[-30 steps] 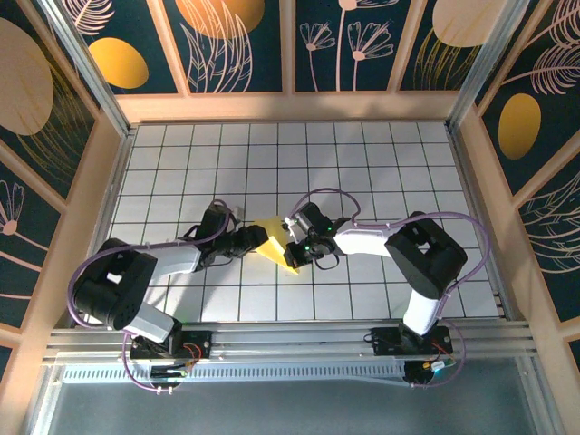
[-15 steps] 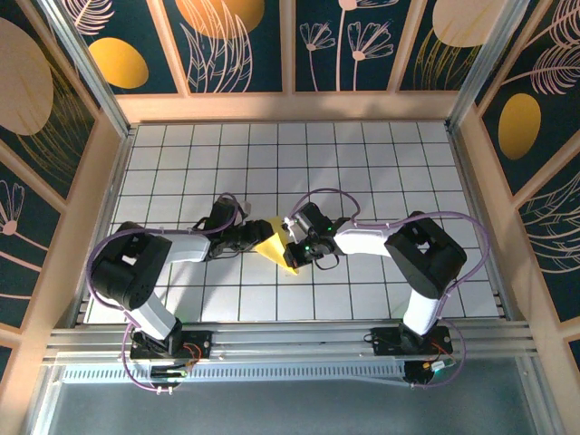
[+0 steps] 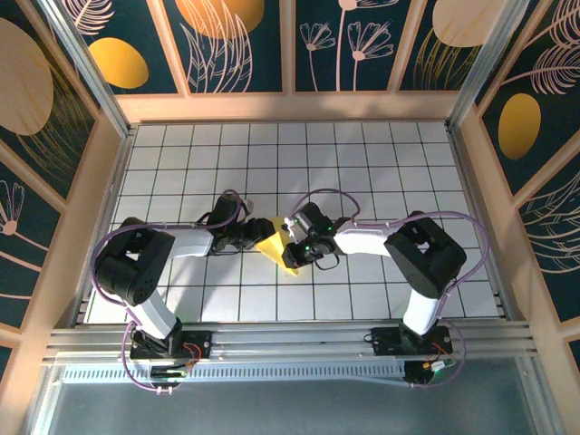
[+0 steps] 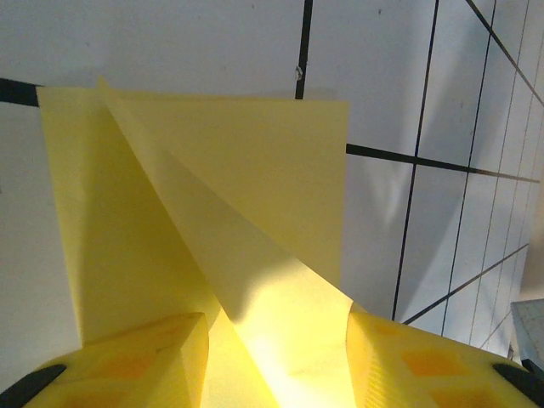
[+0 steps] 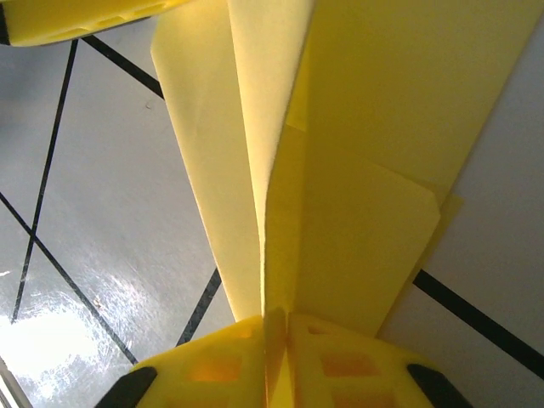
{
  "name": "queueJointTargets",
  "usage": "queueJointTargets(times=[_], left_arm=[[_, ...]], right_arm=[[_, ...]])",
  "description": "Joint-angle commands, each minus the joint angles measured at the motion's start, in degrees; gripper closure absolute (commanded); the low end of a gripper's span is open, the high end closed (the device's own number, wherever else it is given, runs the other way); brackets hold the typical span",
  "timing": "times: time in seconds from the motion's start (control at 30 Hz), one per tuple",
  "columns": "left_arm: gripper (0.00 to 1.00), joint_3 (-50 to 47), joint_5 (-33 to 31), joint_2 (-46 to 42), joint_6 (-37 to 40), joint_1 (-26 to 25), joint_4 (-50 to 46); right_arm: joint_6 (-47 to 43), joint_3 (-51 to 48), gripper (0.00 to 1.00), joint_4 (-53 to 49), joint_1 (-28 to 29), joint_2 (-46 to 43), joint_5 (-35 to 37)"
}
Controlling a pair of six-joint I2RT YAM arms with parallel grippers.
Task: Fold a paper plane with a square sheet of paper (fold left side to right side)
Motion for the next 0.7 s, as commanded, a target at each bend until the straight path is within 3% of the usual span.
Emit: queueJointTargets(times=[0.0,0.17,0.43,0.67], left_arm=[[0.54,-0.09,-3.96,2.70,2.26,-0.38,-4.38],[0.54,-0.17,-4.13,2.79,2.47,-0.38,-4.72],[0.54,-0.22,-4.31,2.23,2.43,-0.38,-4.77],[0.54,-0.26,-4.31,1.95,2.24,-0.43,-4.69]], right_arm=[[-0.76,-0.09,0.83,-2.45,-0.55,-1.06,-0.63],[-0.25,-0.05,0.76,-2.16,-1.07,-3.19,-2.02],[1.59,-1.86,0.55,2.78,-5.98,-8.32,-9.06],[2.93,0.82,0.54,6.17,-7.85,-2.94,-12.33]])
